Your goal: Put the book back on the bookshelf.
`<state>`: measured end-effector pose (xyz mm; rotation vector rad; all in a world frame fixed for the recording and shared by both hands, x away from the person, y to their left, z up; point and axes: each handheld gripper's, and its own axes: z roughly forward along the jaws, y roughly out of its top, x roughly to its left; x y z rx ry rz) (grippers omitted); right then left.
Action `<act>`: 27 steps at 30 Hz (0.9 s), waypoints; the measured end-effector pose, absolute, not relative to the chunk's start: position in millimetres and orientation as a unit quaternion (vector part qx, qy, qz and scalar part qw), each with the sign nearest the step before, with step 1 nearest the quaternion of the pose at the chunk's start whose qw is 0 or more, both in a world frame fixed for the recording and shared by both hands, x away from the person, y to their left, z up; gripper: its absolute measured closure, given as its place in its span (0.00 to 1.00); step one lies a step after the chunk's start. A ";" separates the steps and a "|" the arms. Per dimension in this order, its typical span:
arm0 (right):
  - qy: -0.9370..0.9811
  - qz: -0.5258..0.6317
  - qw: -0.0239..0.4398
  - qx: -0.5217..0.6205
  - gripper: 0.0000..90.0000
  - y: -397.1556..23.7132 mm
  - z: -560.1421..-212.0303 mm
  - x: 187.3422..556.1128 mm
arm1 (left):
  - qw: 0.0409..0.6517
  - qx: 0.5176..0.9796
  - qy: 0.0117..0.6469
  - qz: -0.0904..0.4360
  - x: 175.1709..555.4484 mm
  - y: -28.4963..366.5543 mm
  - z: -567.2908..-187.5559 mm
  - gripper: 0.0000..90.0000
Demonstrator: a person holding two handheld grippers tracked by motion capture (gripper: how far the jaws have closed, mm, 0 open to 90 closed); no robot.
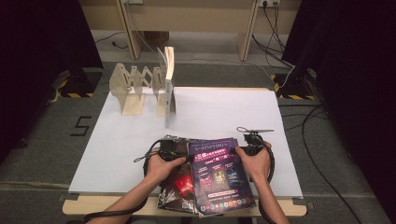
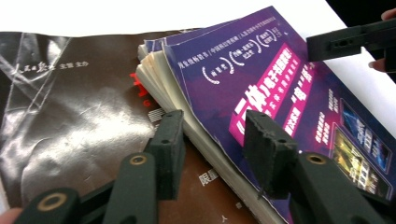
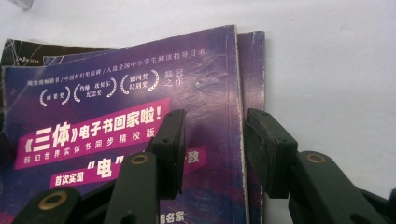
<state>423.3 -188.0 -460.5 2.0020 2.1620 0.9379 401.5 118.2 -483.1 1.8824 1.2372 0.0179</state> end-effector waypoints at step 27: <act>0.706 0.292 0.031 0.644 0.65 -153.9 -458.4 401.7 | 0.387 0.780 0.485 0.077 403.7 133.7 -471.6 0.74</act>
